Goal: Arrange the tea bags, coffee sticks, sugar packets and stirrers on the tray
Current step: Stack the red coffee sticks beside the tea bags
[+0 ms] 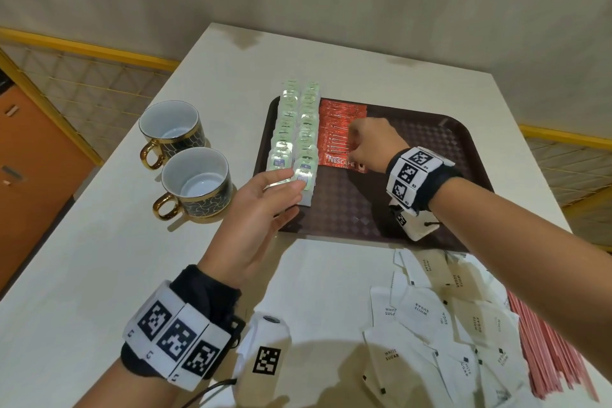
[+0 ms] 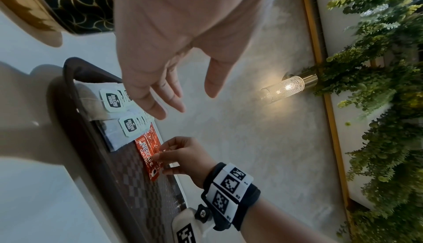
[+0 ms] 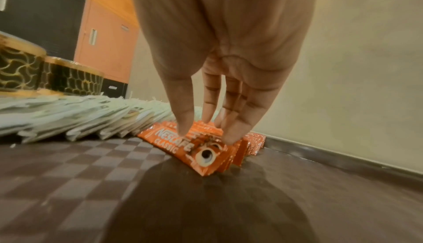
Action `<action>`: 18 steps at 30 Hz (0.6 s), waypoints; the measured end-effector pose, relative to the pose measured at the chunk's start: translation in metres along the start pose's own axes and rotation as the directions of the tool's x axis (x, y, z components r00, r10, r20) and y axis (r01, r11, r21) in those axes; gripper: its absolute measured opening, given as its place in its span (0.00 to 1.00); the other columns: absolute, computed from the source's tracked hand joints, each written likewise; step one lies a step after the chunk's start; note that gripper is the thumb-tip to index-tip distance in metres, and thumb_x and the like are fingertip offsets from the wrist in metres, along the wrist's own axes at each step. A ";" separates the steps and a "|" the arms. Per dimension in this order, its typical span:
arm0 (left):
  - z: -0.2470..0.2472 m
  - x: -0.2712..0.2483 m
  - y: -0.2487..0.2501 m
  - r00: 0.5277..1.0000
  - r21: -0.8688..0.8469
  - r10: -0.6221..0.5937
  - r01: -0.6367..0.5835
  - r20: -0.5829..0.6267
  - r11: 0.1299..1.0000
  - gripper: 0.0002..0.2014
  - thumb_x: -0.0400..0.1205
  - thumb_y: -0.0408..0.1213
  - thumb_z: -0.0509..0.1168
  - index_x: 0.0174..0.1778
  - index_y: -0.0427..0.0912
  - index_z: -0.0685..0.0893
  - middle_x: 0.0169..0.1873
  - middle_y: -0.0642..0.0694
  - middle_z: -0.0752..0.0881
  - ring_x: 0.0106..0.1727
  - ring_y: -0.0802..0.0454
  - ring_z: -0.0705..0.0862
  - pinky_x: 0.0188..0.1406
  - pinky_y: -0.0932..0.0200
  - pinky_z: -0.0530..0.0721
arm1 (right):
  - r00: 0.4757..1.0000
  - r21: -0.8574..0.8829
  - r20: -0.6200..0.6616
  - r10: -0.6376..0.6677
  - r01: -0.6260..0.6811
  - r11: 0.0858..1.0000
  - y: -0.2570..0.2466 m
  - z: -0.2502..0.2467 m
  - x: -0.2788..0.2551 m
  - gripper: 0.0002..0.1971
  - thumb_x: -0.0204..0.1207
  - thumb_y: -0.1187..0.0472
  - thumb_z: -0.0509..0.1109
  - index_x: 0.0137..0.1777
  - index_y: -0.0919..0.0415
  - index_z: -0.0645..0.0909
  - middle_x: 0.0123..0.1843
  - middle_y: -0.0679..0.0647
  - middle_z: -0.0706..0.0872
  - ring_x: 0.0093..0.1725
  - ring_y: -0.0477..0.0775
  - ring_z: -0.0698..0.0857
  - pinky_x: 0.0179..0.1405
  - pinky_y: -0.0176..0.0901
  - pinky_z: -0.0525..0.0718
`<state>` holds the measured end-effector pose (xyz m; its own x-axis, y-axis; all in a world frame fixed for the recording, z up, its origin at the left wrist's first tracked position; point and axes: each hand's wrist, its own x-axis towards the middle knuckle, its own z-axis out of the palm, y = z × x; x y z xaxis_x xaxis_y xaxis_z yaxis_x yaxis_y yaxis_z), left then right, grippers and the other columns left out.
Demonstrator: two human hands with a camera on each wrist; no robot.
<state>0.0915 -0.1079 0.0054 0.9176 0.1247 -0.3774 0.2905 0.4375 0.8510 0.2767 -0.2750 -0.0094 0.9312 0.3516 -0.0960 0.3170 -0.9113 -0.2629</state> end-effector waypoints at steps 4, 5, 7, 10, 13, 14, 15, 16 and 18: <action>-0.002 -0.004 0.001 1.000 -0.001 0.001 -0.001 -0.001 1.000 0.11 0.80 0.33 0.69 0.59 0.44 0.84 0.55 0.47 0.91 0.55 0.55 0.89 0.53 0.60 0.84 | 0.945 0.281 -0.152 0.289 -0.239 0.929 0.016 -0.006 0.003 0.11 0.77 0.63 0.69 0.58 0.65 0.81 0.55 0.57 0.84 0.56 0.58 0.83 0.54 0.45 0.79; -0.002 -0.005 0.001 1.000 -0.002 -0.001 0.001 -0.002 1.000 0.11 0.80 0.33 0.68 0.58 0.44 0.84 0.54 0.47 0.91 0.54 0.56 0.89 0.52 0.61 0.83 | 0.912 0.387 -0.120 0.391 -0.320 0.865 0.019 -0.006 0.004 0.13 0.80 0.62 0.67 0.62 0.66 0.80 0.54 0.56 0.83 0.56 0.58 0.82 0.55 0.44 0.77; -0.002 -0.006 0.001 1.000 0.000 -0.007 0.007 -0.005 1.000 0.10 0.80 0.33 0.68 0.58 0.44 0.85 0.53 0.47 0.91 0.52 0.56 0.90 0.52 0.61 0.84 | 0.881 0.548 0.025 0.472 -0.407 0.730 0.021 -0.004 0.007 0.17 0.82 0.62 0.62 0.67 0.71 0.78 0.45 0.55 0.80 0.50 0.57 0.81 0.57 0.46 0.80; -0.001 -0.008 0.000 1.000 -0.002 -0.015 0.015 -0.007 1.000 0.09 0.80 0.33 0.69 0.56 0.44 0.85 0.54 0.46 0.91 0.52 0.56 0.90 0.51 0.60 0.84 | 0.883 0.653 0.148 0.446 -0.426 0.626 0.016 -0.001 0.009 0.13 0.86 0.66 0.55 0.56 0.71 0.79 0.37 0.49 0.70 0.37 0.46 0.73 0.70 0.56 0.78; -0.003 -0.010 -0.001 1.000 -0.016 -0.015 0.015 -0.011 1.000 0.12 0.78 0.34 0.69 0.57 0.43 0.86 0.54 0.46 0.91 0.54 0.56 0.90 0.52 0.61 0.85 | 0.869 0.737 0.164 0.467 -0.423 0.528 0.008 0.002 0.011 0.16 0.86 0.66 0.54 0.35 0.53 0.67 0.37 0.49 0.71 0.35 0.44 0.72 0.63 0.53 0.82; -0.005 -0.011 -0.001 1.000 -0.023 -0.016 0.015 -0.016 1.000 0.14 0.77 0.35 0.70 0.58 0.42 0.85 0.54 0.46 0.91 0.54 0.55 0.90 0.52 0.60 0.85 | 0.868 0.754 0.166 0.468 -0.418 0.507 0.006 0.002 0.010 0.17 0.86 0.66 0.54 0.34 0.52 0.66 0.37 0.49 0.72 0.34 0.45 0.73 0.55 0.50 0.83; -0.006 -0.011 -0.002 1.000 -0.030 -0.014 0.014 -0.021 0.999 0.16 0.75 0.35 0.71 0.59 0.41 0.85 0.53 0.46 0.91 0.55 0.55 0.89 0.53 0.60 0.85 | 0.864 0.764 0.177 0.471 -0.423 0.488 0.003 0.002 0.010 0.17 0.86 0.66 0.54 0.34 0.52 0.66 0.37 0.49 0.72 0.34 0.45 0.73 0.48 0.46 0.82; -0.007 -0.012 -0.002 1.000 -0.036 -0.012 0.011 -0.023 0.999 0.18 0.73 0.36 0.72 0.59 0.41 0.85 0.52 0.46 0.92 0.54 0.54 0.89 0.54 0.59 0.84 | 0.864 0.766 0.178 0.470 -0.421 0.485 0.002 0.002 0.012 0.17 0.86 0.65 0.54 0.34 0.53 0.66 0.37 0.49 0.72 0.34 0.45 0.73 0.45 0.44 0.81; -0.008 -0.014 -0.002 1.000 -0.047 -0.008 0.006 -0.030 0.999 0.23 0.67 0.39 0.73 0.59 0.41 0.85 0.50 0.46 0.92 0.55 0.53 0.89 0.56 0.58 0.84 | 0.858 0.782 0.185 0.479 -0.424 0.457 0.000 0.001 0.013 0.17 0.86 0.66 0.53 0.34 0.55 0.68 0.36 0.51 0.73 0.34 0.48 0.73 0.48 0.47 0.77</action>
<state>0.0759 -0.1031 0.0058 0.9067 0.1480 -0.3949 0.2834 0.4797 0.8304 0.2884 -0.2703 -0.0112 0.9176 -0.0956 -0.3858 -0.3905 -0.3979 -0.8302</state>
